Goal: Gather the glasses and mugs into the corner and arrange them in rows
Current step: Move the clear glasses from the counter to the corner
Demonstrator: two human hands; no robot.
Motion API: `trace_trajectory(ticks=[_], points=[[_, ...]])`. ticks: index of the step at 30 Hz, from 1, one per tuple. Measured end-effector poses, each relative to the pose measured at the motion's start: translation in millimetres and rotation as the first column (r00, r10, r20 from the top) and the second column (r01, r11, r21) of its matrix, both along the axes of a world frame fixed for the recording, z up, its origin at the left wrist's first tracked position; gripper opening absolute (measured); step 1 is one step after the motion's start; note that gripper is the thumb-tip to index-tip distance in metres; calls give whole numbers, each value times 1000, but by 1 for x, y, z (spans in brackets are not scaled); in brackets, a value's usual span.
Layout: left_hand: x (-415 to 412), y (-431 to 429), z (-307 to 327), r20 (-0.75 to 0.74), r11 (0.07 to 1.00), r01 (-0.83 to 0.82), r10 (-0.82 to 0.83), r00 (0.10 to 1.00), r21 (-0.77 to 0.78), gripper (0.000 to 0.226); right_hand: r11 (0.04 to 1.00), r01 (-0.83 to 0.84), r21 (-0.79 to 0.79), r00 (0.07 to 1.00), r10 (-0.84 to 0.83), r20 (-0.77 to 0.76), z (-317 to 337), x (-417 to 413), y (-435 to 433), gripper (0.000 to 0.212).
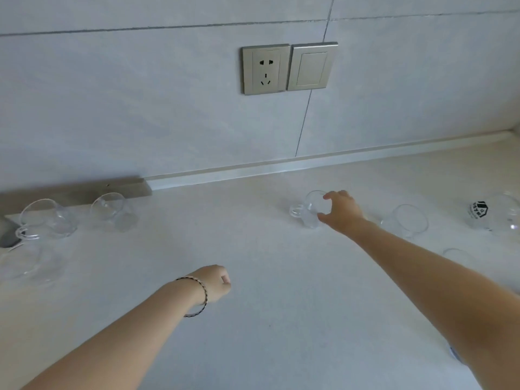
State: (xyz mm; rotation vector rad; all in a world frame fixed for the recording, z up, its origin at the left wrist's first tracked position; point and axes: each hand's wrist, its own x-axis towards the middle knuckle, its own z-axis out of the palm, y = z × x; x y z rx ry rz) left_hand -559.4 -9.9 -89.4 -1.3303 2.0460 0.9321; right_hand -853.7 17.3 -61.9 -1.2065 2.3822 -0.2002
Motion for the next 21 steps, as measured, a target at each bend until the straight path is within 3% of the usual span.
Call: trace_trajectory(ticks=[3, 7, 12, 16, 21], points=[[-9, -7, -1, 21, 1000, -26, 26, 999, -15, 27, 998, -60, 6, 998, 59, 19, -2, -17, -18, 84], [-7, -16, -4, 52, 998, -53, 54, 997, -16, 20, 963, -211, 169, 977, 204, 62, -16, -18, -30, 110], [11, -19, -11, 84, 994, -106, 107, 991, -11, 24, 975, -184, 124, 983, 184, 17, -31, -18, -27, 95], [44, -11, -16, 119, 988, -151, 149, 982, 9, 10, 982, -159, 102, 985, 164, -44, -28, -3, -20, 92], [103, -4, -21, 118, 975, -223, 218, 969, 24, 10, 966, -242, 92, 970, 244, -15, -20, 55, -10, 93]])
